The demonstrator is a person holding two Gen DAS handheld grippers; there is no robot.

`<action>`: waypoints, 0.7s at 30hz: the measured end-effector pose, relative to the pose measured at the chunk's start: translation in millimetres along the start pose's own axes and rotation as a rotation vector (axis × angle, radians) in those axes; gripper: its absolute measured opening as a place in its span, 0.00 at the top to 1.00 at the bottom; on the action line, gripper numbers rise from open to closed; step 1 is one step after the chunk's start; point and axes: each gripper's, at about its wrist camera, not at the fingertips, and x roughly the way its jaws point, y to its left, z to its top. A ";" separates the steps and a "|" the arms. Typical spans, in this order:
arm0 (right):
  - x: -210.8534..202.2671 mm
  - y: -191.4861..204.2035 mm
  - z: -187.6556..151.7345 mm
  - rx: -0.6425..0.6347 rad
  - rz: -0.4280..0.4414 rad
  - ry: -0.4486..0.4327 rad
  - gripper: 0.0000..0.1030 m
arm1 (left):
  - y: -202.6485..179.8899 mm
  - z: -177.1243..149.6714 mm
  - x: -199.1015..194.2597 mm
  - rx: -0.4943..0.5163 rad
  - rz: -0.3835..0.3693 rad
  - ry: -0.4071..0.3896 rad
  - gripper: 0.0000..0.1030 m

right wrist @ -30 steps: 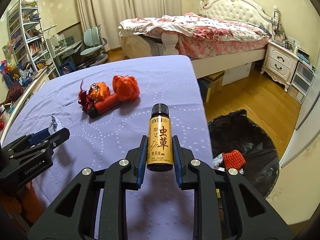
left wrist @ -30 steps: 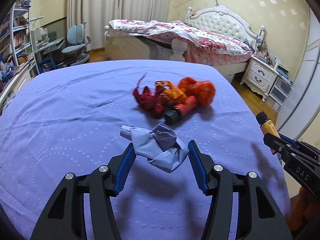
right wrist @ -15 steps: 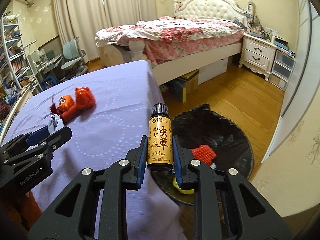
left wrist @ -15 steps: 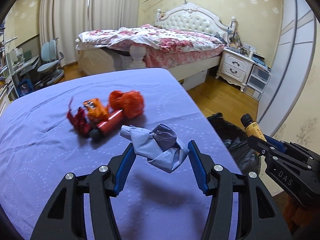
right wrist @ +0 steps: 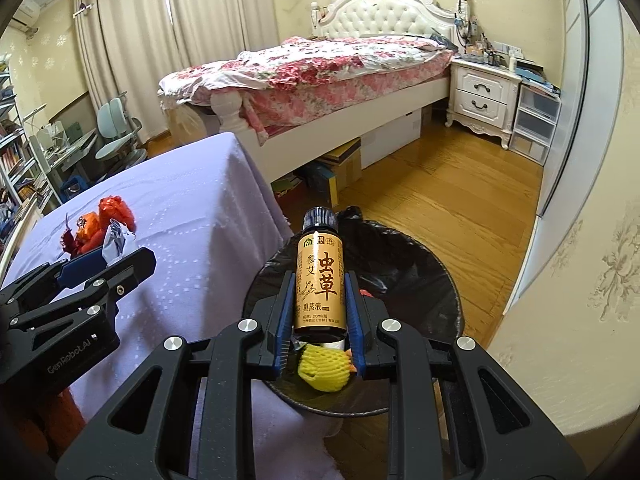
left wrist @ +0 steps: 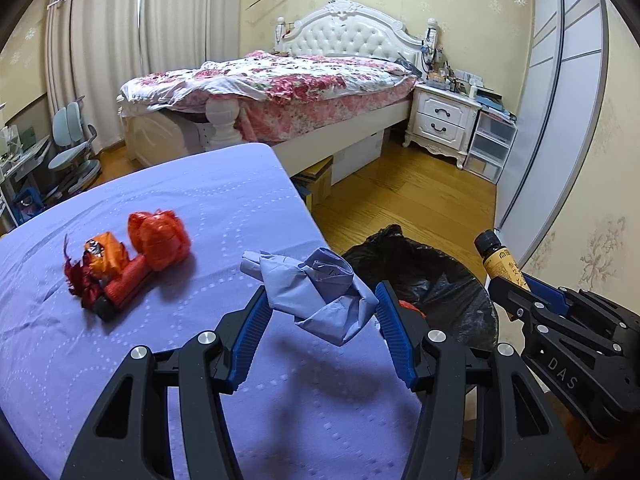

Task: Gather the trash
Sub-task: 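Carry the blue cloth and gold bottle over the bin and release both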

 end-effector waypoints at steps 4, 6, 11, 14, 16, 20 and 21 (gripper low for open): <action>2.1 -11.3 1.0 0.016 -0.009 0.001 0.77 | -7.6 1.0 6.8 0.012 0.001 0.009 0.46; 3.7 -14.9 2.3 0.021 -0.011 0.002 0.77 | -11.3 2.5 11.0 0.019 0.003 0.012 0.46; 7.1 -22.5 3.8 0.030 -0.013 0.004 0.77 | -20.5 3.9 17.0 0.031 0.006 0.018 0.46; 8.4 -24.6 3.6 0.034 -0.014 0.004 0.77 | -21.1 3.9 19.1 0.037 0.007 0.022 0.46; 9.9 -26.1 3.7 0.039 -0.015 0.005 0.77 | -23.1 4.7 21.0 0.042 0.008 0.025 0.46; 12.0 -27.3 3.9 0.044 -0.020 0.006 0.77 | -26.5 5.8 25.2 0.050 0.011 0.031 0.46; 12.5 -28.3 4.0 0.045 -0.022 0.007 0.77 | -27.3 6.5 26.2 0.052 0.010 0.031 0.46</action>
